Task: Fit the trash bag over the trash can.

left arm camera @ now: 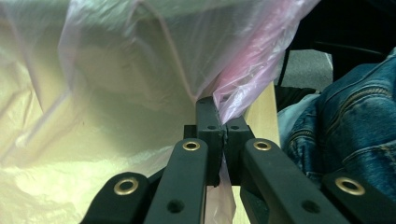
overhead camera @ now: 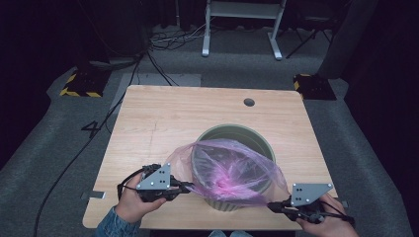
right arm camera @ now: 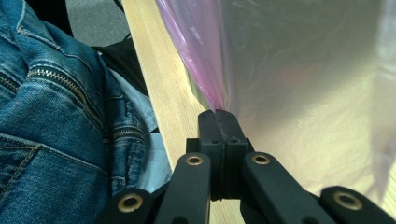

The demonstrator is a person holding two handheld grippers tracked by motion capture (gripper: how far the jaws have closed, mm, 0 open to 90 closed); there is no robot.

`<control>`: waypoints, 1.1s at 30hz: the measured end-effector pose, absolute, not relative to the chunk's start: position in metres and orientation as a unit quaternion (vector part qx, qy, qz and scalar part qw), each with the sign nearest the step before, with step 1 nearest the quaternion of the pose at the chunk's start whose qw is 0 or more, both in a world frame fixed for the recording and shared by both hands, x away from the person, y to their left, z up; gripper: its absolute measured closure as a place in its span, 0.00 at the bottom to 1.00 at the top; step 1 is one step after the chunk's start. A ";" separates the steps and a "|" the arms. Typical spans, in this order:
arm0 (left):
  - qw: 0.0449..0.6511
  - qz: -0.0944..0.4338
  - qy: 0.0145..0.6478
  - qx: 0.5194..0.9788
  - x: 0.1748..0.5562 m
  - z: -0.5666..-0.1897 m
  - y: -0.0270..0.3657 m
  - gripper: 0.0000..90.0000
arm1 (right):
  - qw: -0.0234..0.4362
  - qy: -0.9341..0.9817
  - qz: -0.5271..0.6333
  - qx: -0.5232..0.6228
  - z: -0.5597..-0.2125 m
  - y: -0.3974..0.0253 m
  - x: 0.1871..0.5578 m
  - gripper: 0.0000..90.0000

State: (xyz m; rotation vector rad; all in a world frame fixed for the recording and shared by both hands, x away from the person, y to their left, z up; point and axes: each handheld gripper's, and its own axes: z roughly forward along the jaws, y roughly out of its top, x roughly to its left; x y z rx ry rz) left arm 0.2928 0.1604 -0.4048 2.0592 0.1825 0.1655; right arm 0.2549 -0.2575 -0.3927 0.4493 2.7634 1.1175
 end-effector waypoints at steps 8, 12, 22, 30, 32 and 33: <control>0.493 0.081 0.096 0.861 0.286 -0.404 0.163 0.69 | 0.074 0.915 0.373 0.133 -0.392 -0.260 0.246 0.69; 0.499 0.088 0.095 0.857 0.280 -0.393 0.172 0.51 | 0.084 0.900 0.412 0.115 -0.371 -0.266 0.233 0.58; 0.514 0.095 0.072 0.850 0.278 -0.373 0.179 0.41 | 0.238 0.840 0.455 0.176 -0.331 -0.274 0.236 0.45; 0.536 0.111 0.094 0.832 0.287 -0.357 0.193 0.40 | 0.286 0.821 0.446 0.213 -0.325 -0.263 0.263 0.41; 0.526 0.116 0.097 0.837 0.288 -0.358 0.192 0.40 | 0.265 0.827 0.444 0.221 -0.327 -0.262 0.271 0.57; 0.527 0.115 0.098 0.837 0.288 -0.358 0.193 0.40 | 0.248 0.834 0.441 0.221 -0.327 -0.262 0.273 0.68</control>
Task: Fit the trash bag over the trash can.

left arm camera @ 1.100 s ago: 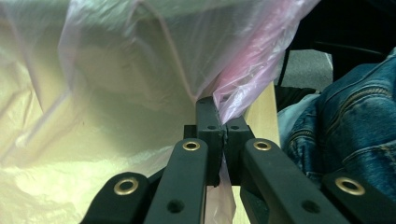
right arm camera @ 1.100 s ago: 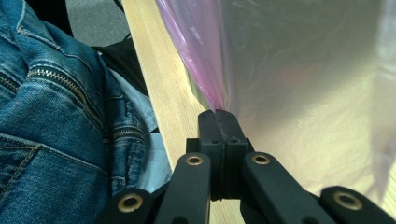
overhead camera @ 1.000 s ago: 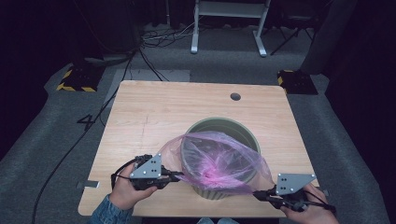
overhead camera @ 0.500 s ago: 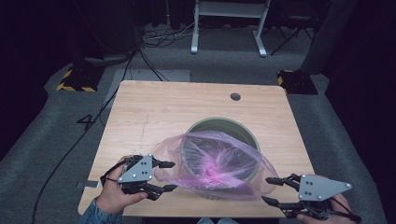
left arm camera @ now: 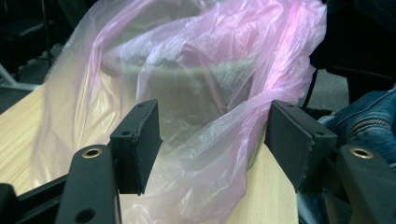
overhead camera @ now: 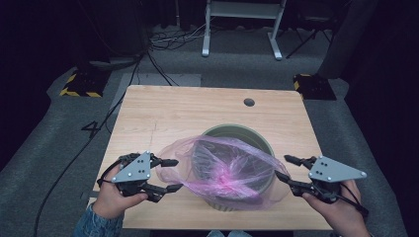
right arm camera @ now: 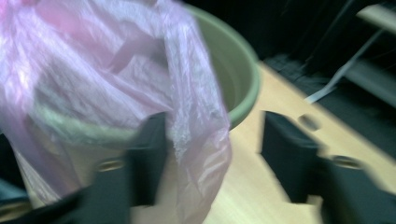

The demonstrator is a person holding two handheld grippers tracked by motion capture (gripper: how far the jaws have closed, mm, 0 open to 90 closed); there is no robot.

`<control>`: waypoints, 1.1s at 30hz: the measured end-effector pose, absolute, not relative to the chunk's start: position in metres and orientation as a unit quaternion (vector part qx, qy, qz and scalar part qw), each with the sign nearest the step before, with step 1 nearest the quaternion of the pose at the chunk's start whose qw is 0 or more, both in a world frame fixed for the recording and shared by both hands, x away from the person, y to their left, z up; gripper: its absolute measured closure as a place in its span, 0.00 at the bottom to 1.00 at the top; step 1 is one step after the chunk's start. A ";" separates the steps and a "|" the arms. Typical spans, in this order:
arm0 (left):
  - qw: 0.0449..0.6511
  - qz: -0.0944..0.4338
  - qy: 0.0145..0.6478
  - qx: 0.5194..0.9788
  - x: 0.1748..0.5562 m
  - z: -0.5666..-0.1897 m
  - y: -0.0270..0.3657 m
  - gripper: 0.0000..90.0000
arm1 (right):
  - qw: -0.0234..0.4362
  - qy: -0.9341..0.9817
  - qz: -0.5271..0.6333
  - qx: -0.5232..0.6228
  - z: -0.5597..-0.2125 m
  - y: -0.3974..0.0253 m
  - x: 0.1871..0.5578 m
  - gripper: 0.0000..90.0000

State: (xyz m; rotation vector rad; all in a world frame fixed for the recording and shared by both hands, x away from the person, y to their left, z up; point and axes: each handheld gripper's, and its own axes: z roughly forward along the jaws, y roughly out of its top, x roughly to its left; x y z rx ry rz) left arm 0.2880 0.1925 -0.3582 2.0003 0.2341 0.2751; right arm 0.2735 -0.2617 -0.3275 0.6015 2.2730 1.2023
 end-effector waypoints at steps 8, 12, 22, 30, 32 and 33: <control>0.562 0.109 0.120 0.811 0.284 -0.349 0.212 0.38 | 0.187 0.845 0.448 0.225 -0.324 -0.265 0.291 1.00; 0.579 0.108 0.134 0.797 0.286 -0.342 0.218 0.38 | 0.196 0.840 0.448 0.235 -0.317 -0.268 0.301 1.00; 0.506 0.176 0.206 0.819 0.320 -0.355 0.198 0.34 | 0.201 0.836 0.448 0.245 -0.314 -0.267 0.318 1.00; 0.520 0.105 0.179 0.828 0.342 -0.368 0.185 0.98 | 0.200 0.831 0.453 0.253 -0.319 -0.268 0.336 1.00; 0.520 0.113 0.191 0.825 0.347 -0.367 0.182 1.00 | 0.200 0.831 0.453 0.255 -0.321 -0.267 0.341 1.00; 0.519 0.120 0.199 0.823 0.350 -0.367 0.181 1.00 | 0.201 0.830 0.452 0.258 -0.322 -0.267 0.344 1.00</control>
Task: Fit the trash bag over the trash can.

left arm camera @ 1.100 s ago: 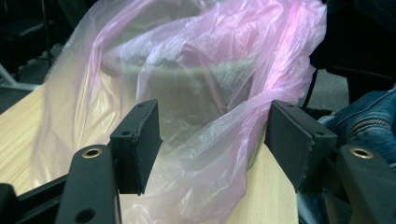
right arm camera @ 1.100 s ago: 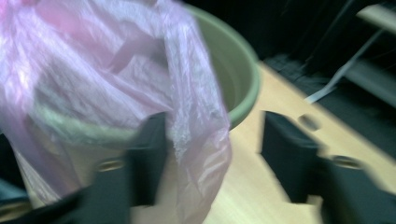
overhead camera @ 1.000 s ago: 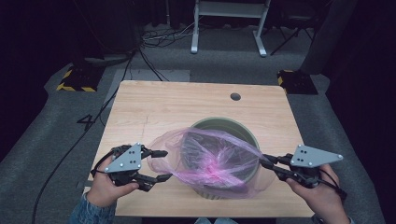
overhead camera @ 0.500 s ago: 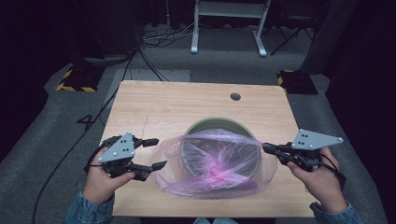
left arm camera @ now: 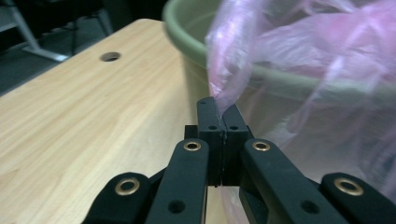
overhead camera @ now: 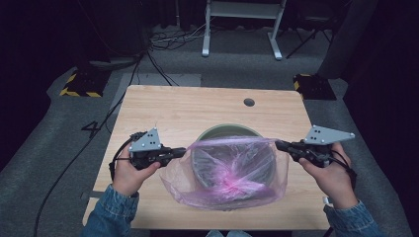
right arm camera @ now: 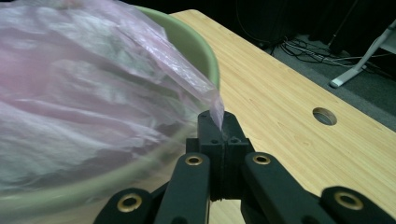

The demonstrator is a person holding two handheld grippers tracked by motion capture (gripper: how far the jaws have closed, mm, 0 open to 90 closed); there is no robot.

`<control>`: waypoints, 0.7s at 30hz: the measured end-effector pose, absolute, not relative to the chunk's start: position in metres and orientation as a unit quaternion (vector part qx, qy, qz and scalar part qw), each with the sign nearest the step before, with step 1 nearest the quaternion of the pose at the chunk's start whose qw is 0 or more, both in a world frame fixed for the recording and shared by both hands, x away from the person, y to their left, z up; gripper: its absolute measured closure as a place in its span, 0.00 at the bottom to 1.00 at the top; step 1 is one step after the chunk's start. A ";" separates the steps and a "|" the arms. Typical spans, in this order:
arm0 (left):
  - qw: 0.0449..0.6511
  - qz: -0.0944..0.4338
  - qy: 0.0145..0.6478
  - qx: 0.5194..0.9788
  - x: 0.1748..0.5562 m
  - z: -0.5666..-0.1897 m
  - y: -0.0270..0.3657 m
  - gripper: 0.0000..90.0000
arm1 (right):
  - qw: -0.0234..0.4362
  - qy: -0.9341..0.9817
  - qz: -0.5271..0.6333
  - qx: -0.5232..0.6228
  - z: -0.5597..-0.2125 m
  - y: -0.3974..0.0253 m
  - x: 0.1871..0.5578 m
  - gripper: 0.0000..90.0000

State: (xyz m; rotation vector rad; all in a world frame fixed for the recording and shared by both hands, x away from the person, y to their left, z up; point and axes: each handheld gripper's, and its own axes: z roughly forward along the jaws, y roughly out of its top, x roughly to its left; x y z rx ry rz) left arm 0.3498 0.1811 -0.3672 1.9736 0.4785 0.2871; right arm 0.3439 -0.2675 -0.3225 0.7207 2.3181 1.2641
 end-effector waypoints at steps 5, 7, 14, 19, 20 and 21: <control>0.509 0.150 0.247 0.811 0.371 -0.374 0.174 1.00 | 0.202 0.821 0.455 0.279 -0.332 -0.269 0.365 1.00; 0.502 0.143 0.266 0.810 0.381 -0.381 0.168 1.00 | 0.198 0.820 0.453 0.288 -0.339 -0.268 0.376 1.00; 0.457 0.141 0.280 0.832 0.394 -0.402 0.144 1.00 | 0.170 0.830 0.433 0.309 -0.364 -0.256 0.406 1.00; 0.443 0.119 0.288 0.841 0.399 -0.418 0.143 1.00 | 0.149 0.845 0.402 0.319 -0.390 -0.253 0.417 1.00; 0.442 0.115 0.289 0.842 0.399 -0.421 0.143 1.00 | 0.144 0.847 0.399 0.322 -0.394 -0.254 0.417 1.00; 0.441 0.111 0.289 0.843 0.399 -0.424 0.144 1.00 | 0.138 0.848 0.394 0.325 -0.400 -0.255 0.418 1.00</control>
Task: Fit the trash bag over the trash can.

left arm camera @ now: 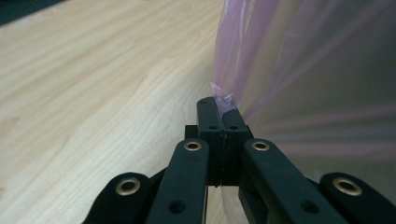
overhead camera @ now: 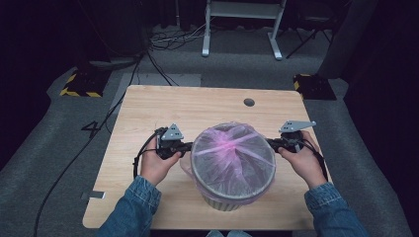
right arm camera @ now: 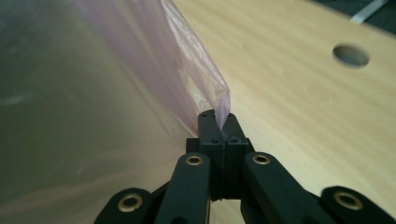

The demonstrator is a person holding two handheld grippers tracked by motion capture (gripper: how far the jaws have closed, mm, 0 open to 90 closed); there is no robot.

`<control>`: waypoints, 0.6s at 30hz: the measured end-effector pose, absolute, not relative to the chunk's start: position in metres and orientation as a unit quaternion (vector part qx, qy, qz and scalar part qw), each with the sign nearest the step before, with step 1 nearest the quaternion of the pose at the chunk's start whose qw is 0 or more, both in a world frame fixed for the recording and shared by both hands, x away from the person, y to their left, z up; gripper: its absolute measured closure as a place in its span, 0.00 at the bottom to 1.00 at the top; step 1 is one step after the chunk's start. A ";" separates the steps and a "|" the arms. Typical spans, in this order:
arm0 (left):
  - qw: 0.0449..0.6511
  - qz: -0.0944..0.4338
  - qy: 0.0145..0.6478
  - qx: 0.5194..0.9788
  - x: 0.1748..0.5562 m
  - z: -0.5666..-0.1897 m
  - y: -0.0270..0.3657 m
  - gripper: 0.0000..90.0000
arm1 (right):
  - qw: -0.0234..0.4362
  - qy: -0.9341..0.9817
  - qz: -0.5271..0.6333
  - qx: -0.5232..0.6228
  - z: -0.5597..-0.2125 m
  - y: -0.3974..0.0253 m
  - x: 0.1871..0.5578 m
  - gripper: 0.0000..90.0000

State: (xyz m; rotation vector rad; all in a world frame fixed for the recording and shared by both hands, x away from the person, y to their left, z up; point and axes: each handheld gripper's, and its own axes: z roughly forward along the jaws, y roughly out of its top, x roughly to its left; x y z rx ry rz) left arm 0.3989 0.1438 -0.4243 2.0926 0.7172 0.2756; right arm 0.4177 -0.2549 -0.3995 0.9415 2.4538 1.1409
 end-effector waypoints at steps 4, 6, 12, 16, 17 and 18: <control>0.435 0.106 0.286 0.847 0.395 -0.431 0.144 1.00 | 0.115 0.852 0.386 0.335 -0.418 -0.260 0.412 1.00; 0.430 0.105 0.282 0.851 0.393 -0.434 0.145 1.00 | 0.107 0.856 0.379 0.335 -0.426 -0.262 0.407 1.00; 0.426 0.091 0.284 0.855 0.387 -0.452 0.144 1.00 | 0.081 0.863 0.360 0.345 -0.452 -0.266 0.398 1.00; 0.441 0.107 0.290 0.842 0.378 -0.454 0.155 0.97 | 0.068 0.859 0.364 0.354 -0.460 -0.272 0.391 1.00; 0.448 0.114 0.293 0.837 0.375 -0.453 0.159 0.88 | 0.070 0.856 0.367 0.357 -0.460 -0.276 0.388 1.00; 0.457 0.130 0.293 0.830 0.369 -0.449 0.164 0.79 | 0.071 0.853 0.371 0.359 -0.458 -0.279 0.386 0.99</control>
